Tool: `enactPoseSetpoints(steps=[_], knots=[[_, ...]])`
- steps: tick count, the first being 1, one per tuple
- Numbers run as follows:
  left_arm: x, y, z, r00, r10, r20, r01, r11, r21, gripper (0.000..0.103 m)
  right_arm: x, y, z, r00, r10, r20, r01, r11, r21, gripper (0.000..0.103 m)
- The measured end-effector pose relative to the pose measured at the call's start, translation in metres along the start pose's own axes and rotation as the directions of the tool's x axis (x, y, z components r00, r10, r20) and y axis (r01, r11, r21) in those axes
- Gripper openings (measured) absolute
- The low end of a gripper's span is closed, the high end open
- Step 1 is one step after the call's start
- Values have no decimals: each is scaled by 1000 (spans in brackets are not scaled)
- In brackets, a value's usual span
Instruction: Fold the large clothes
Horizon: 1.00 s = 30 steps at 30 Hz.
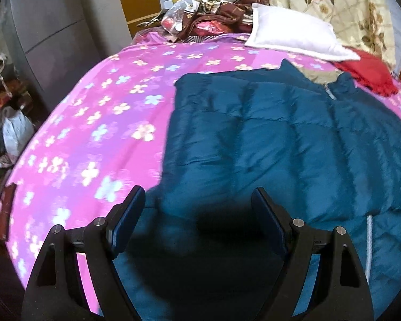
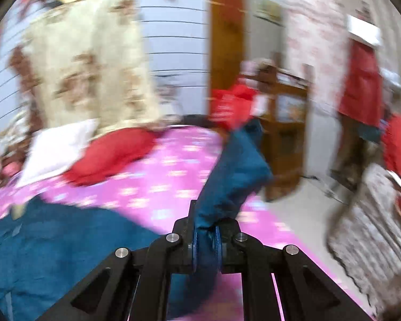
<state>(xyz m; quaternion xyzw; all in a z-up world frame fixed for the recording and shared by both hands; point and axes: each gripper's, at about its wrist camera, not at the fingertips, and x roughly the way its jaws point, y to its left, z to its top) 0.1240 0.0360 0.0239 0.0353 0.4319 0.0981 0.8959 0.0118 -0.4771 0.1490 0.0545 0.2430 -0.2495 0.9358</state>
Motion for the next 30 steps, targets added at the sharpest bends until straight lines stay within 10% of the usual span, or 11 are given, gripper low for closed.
enactPoseSetpoints(steps=[9, 18, 30], knots=[[2, 43, 7, 1000, 13, -19, -13, 1000, -28, 82, 7, 208, -63, 945, 306, -113, -318, 942, -105, 9], [11, 92, 18, 999, 24, -37, -29, 991, -134, 82, 22, 325, -114, 868, 447, -216, -474, 875, -98, 9], [13, 115, 22, 999, 12, -46, -23, 971, -238, 82, -18, 449, -138, 665, 675, -318, -737, 662, -137, 10]])
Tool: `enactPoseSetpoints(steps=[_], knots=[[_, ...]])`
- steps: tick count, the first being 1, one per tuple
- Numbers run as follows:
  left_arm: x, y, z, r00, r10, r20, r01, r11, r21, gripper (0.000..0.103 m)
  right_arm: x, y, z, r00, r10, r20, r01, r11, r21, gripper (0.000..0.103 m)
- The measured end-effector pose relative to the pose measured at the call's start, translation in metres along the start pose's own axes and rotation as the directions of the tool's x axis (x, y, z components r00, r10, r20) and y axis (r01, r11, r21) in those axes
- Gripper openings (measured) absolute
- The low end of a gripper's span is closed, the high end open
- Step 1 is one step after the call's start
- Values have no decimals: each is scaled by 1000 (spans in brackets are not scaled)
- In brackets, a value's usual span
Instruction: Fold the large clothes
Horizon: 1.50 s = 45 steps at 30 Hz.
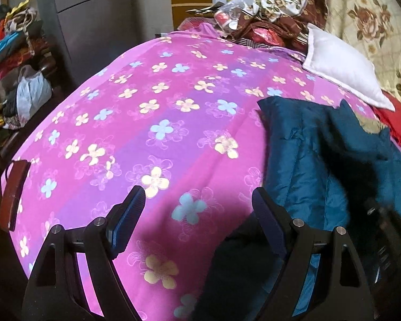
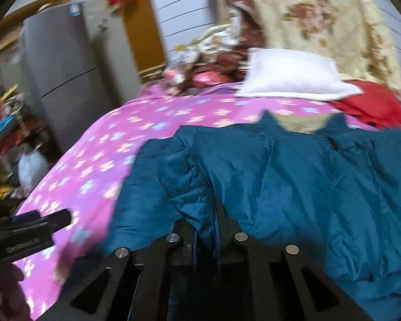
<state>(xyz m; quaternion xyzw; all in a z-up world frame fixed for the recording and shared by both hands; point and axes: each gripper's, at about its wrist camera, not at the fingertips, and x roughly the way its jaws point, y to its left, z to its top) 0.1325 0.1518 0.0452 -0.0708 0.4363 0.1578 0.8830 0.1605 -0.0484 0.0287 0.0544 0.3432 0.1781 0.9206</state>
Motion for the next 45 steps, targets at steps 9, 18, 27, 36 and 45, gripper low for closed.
enactPoseSetpoints(steps=[9, 18, 27, 36, 45], knots=[[-1, -3, 1, 999, -45, 1, 45, 999, -31, 82, -14, 8, -15, 994, 4, -105, -8, 999, -39, 72], [-30, -61, 0, 973, -190, 129, 181, 980, 78, 82, -122, -101, -42, 917, -399, -18, 399, 917, -27, 72], [-25, -144, -10, 926, -357, 119, 310, 903, 298, 82, -171, -266, -22, 900, -434, 38, 397, 853, 340, 72], [14, -156, -44, 967, -236, -96, 255, 909, 329, 83, -96, -290, -37, 944, -235, -233, 281, 941, 189, 83], [-17, -123, -84, 964, -228, -137, 250, 951, 179, 83, -125, -267, -39, 922, -317, -222, 348, 931, 113, 82]])
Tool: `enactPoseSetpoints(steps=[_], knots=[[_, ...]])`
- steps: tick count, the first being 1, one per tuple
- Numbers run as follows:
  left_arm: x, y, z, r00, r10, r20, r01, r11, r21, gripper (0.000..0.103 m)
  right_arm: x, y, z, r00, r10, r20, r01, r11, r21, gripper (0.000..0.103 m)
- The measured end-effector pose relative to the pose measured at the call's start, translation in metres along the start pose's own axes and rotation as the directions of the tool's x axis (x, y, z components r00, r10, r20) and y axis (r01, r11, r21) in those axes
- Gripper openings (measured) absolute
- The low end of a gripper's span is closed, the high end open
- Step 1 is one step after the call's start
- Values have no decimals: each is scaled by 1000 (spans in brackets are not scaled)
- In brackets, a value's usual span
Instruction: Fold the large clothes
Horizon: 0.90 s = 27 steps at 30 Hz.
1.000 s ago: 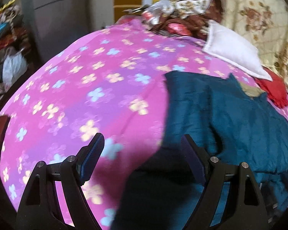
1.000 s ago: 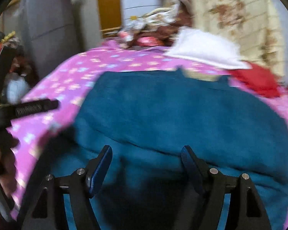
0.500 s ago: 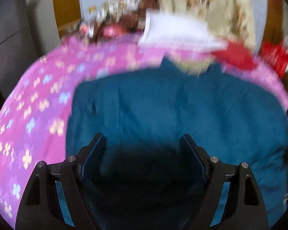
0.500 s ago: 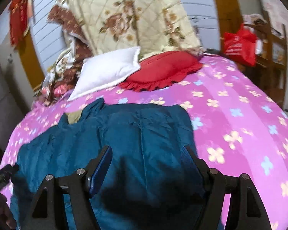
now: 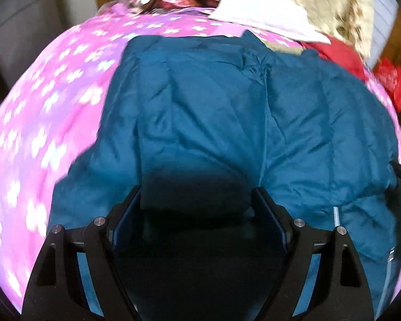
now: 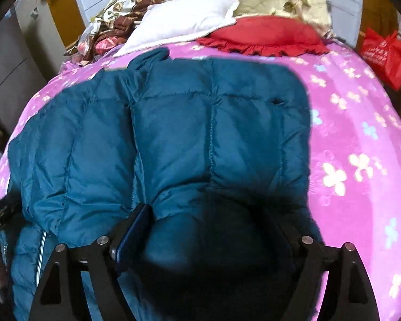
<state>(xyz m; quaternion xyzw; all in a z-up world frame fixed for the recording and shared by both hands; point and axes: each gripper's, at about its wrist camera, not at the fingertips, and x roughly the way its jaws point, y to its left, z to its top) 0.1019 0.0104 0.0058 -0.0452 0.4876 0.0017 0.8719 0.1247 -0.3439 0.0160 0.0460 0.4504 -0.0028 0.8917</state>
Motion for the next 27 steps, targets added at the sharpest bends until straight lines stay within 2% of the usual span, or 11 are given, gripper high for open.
enactPoseSetpoints(steps=[4, 8, 10, 12, 15, 16, 18, 21, 23, 24, 27], knots=[[-31, -1, 4, 990, 25, 136, -18, 998, -55, 82, -33, 22, 19, 982, 13, 188, -15, 1000, 6, 82], [-45, -23, 22, 959, 0, 282, -7, 1000, 26, 83, -32, 26, 43, 964, -22, 266, 1, 997, 77, 82], [-28, -27, 31, 963, 42, 268, -52, 998, 31, 83, -20, 13, 58, 960, -46, 275, -1, 985, 170, 82], [6, -23, 37, 980, 106, 169, -114, 993, 36, 84, 2, 2, 70, 970, -11, 241, -45, 972, 228, 82], [28, -9, 36, 994, 60, 94, -61, 998, 5, 87, 62, 6, 81, 1000, 0, 23, -5, 977, 213, 85], [27, -7, 37, 994, 68, 84, -67, 998, -5, 87, 77, 12, 77, 1000, -8, -5, 9, 987, 162, 87], [26, -1, 38, 996, 57, 67, -55, 998, -32, 87, 78, 18, 77, 998, -55, 8, 54, 993, 104, 91], [24, -3, 38, 995, 74, 70, -73, 997, -16, 87, 72, 19, 84, 997, -74, -19, 76, 991, 108, 90], [23, -8, 37, 994, 85, 76, -84, 996, -11, 87, 49, 24, 87, 993, -111, 33, 105, 984, 141, 86], [21, -7, 35, 993, 88, 77, -87, 996, -11, 87, 31, 34, 89, 989, -115, 96, 101, 985, 143, 86], [23, -6, 34, 993, 88, 78, -86, 996, -19, 87, 5, 73, 86, 981, -11, 192, -3, 997, 74, 87]])
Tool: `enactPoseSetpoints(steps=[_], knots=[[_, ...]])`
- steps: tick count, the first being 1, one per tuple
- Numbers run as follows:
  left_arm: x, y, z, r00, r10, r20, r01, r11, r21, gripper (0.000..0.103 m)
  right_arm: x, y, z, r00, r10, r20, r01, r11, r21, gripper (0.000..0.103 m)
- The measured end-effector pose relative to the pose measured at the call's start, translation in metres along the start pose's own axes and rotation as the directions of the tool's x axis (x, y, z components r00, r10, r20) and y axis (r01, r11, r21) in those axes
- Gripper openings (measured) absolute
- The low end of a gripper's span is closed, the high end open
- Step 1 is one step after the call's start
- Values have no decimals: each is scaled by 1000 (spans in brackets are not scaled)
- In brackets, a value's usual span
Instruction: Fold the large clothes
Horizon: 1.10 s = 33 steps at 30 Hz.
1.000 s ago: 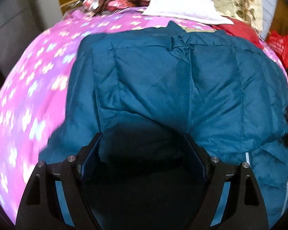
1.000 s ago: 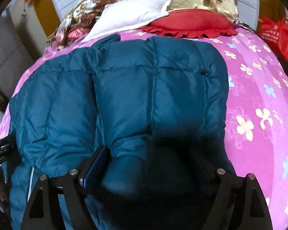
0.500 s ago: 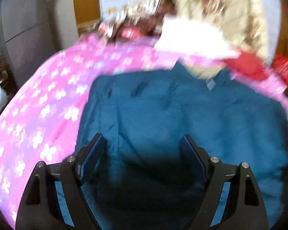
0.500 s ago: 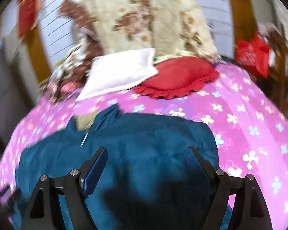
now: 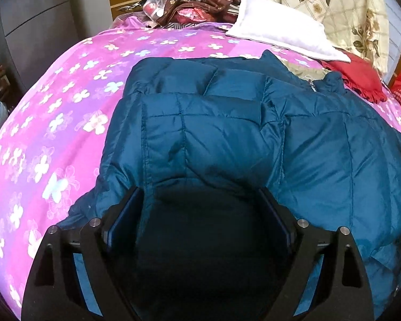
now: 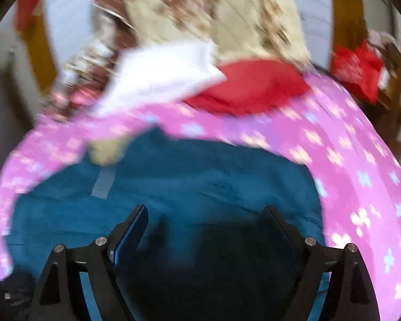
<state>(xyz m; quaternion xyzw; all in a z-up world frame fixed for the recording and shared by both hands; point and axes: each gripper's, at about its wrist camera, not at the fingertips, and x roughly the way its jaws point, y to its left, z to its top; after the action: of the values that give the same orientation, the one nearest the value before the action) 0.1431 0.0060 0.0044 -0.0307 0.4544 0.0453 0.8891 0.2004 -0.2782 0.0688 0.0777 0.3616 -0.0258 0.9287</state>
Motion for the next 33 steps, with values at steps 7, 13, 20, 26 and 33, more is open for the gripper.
enactPoseSetpoints(steps=[7, 13, 20, 26, 33], knots=[[1, 1, -1, 1000, -3, 11, 3, 1000, -9, 90, 59, 83, -54, 985, -67, -159, 29, 973, -227, 103], [1, 3, -1, 1000, -14, 9, 14, 1000, -24, 90, -11, 49, -40, 998, 15, -56, -24, 984, -175, 96], [0, 1, -5, 1000, -9, 24, 10, 1000, -29, 91, -19, -32, -81, 993, -40, -113, 30, 996, -86, 98], [3, 0, -7, 1000, 2, 25, -1, 999, -32, 100, 0, -41, -100, 987, 10, -162, -22, 997, -70, 103], [3, -2, -9, 999, 14, 44, -12, 1000, -28, 100, 6, -47, -95, 985, 33, -172, -43, 997, -57, 103]])
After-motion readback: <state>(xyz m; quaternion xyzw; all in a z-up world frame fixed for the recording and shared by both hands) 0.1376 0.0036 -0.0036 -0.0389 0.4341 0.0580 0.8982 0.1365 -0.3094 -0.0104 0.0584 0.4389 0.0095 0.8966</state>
